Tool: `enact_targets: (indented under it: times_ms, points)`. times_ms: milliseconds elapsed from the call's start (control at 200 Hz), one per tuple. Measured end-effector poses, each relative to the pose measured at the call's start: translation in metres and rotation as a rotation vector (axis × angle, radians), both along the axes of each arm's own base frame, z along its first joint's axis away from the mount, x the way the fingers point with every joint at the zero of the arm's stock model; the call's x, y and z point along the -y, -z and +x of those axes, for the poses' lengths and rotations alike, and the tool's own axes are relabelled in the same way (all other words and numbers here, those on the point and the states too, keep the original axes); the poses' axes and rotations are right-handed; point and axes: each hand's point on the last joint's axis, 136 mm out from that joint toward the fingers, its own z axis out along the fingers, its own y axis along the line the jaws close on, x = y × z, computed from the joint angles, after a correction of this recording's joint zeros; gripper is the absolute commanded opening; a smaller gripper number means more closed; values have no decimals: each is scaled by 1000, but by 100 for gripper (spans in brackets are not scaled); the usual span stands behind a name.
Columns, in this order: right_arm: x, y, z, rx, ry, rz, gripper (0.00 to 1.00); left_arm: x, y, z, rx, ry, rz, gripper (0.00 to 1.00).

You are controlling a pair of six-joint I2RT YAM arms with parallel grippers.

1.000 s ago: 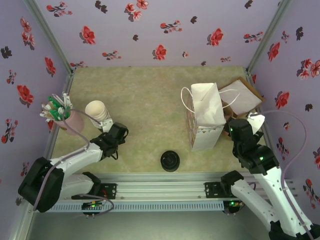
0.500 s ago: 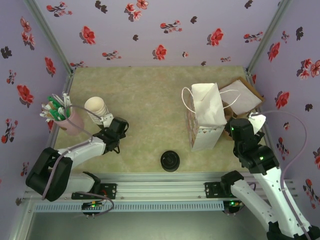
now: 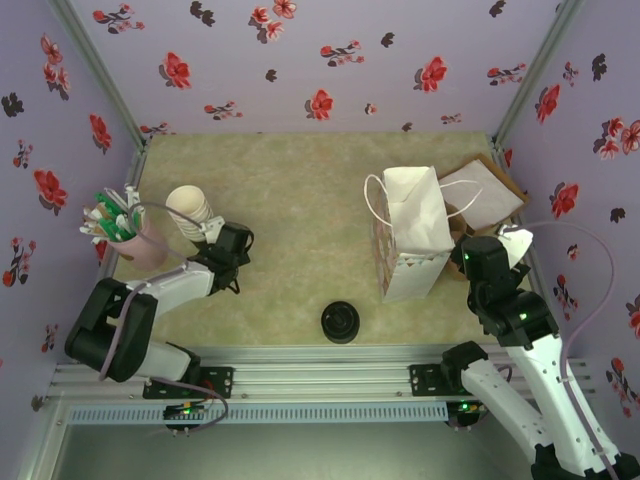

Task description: Pack the takeout coffee

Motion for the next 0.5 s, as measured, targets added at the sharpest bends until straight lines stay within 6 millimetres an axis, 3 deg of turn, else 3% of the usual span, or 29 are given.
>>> enact_targets:
  times_ms: [305, 500]
  points:
    - [1, 0, 0, 0, 4, 2, 88, 0, 1, 11, -1, 30, -11, 25]
    - [2, 2, -1, 12, 11, 5, 91, 7, 18, -10, -61, 84, -27, 27]
